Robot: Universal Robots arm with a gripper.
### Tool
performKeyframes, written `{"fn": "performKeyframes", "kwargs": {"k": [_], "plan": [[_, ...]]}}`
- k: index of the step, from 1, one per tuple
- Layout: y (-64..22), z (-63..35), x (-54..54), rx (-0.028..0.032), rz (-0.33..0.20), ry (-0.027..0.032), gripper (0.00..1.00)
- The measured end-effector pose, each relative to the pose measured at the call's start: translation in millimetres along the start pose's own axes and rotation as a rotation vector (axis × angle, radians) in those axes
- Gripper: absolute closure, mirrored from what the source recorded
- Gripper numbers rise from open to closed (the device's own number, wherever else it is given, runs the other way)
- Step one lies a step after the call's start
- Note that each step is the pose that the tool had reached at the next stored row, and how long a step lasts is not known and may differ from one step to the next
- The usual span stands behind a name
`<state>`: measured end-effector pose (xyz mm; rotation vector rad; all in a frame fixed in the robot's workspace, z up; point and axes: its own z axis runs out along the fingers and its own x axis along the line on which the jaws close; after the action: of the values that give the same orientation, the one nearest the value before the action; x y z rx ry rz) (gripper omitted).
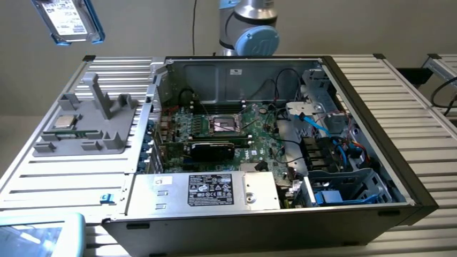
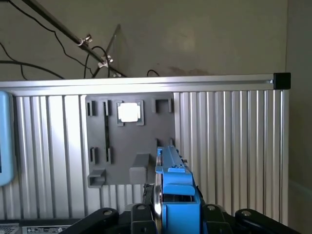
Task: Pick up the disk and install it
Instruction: 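Pick up the disk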
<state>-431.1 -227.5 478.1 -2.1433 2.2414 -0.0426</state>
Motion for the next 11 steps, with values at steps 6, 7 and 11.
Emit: {"fn": "performKeyframes", "kwargs": {"k": [6,7,11], "plan": [[-22.7,-8.8,0.2,0.0027,0.000,-0.0029,0.63],[-27.1,-10.4,0.4,0.0027,0.000,-0.0029,0.63],[-45.4,-15.5,0.9,0.0027,0.000,-0.0029,0.63]]}}
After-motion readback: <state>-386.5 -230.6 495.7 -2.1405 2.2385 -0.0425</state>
